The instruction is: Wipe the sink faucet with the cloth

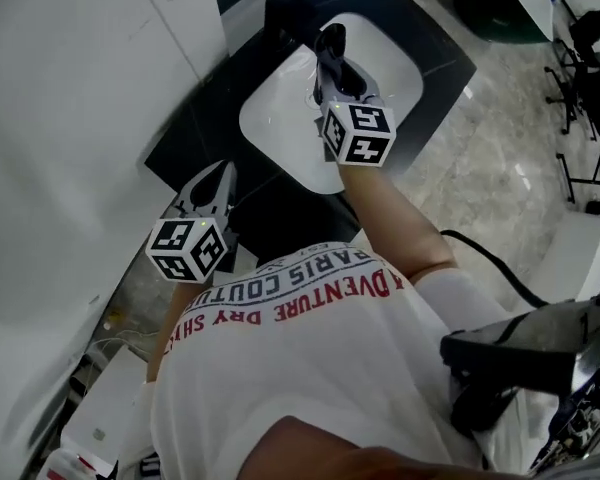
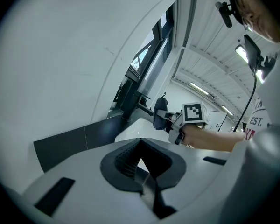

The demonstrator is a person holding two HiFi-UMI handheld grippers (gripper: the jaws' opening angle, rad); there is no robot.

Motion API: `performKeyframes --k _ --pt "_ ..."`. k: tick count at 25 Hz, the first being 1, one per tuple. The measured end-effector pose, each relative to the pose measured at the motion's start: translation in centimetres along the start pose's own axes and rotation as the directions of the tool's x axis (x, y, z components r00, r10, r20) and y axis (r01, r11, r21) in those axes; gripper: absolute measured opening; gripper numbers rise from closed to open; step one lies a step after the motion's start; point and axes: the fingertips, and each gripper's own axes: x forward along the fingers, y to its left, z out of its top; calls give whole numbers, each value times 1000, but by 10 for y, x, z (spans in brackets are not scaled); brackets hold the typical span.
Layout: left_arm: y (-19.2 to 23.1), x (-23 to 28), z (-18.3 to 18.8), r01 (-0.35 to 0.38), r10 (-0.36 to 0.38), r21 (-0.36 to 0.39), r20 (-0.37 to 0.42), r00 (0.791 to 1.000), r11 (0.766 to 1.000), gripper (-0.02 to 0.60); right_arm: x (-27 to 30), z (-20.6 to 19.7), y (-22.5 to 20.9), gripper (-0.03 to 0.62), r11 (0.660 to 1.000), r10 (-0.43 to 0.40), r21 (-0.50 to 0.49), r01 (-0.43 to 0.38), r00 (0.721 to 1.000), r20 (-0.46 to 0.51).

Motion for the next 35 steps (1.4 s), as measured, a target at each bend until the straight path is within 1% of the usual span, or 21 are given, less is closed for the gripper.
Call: performKeyframes --k 3,7,9,10,12,15,17,19,21,23,24,26,28,30,32,34,35 --pt "3 -4 -3 -15 15 -19 12 1000 1000 2 -12 -2 12 78 998 65 17 -65 998 -11" --pt "-3 -17 -2 -19 21 -44 53 998 999 2 -33 -4 40 78 983 182 -29 -184 982 -55" --pt "-9 -30 -3 -30 33 -44 71 997 999 2 -50 -8 58 78 965 255 -34 -259 963 -85" --pt "-11 -37 -3 -44 47 -41 80 996 998 2 -60 -9 69 78 953 299 -28 -303 949 -97" --pt "-19 -53 -4 -78 81 -36 100 992 996 1 -83 -11 87 78 918 391 -22 -396 913 -117" --pt "-45 -68 -13 -108 112 -34 122 986 994 0 -120 -20 99 78 856 506 -31 -516 848 -156" --pt "-64 -71 -22 -152 155 -31 140 978 988 0 -137 -26 99 78 799 586 -37 -601 790 -180" --pt "-86 -71 -31 -218 220 -30 166 961 976 0 -153 -29 92 78 731 664 -40 -681 724 -186" --pt "-120 -66 -43 -282 284 -42 207 936 959 0 -176 -29 73 78 661 733 -45 -749 657 -176" --pt "-163 -57 -58 -336 343 -70 258 903 939 2 -206 -27 41 78 588 791 -68 -806 590 -161" --pt "-189 -50 -67 -354 363 -86 281 888 931 2 -224 -28 21 78 557 811 -81 -827 562 -161" --pt "-244 -35 -85 -373 391 -117 313 866 920 2 -261 -33 -24 78 497 842 -97 -862 507 -185" --pt "-297 -24 -97 -399 419 -132 334 844 908 2 -296 -37 -65 78 433 867 -105 -895 446 -225" --pt "-348 -18 -101 -431 449 -131 347 823 892 2 -327 -34 -102 78 385 884 -96 -918 397 -245" --pt "-397 -16 -100 -445 456 -119 356 815 888 1 -357 -27 -134 78 355 898 -75 -932 362 -251" --pt "-439 -14 -101 -449 450 -91 355 819 889 2 -385 -22 -161 78 322 909 -65 -944 328 -258" --pt "-456 -12 -103 -449 447 -81 350 823 890 0 -399 -21 -171 78 301 916 -58 -952 306 -259"
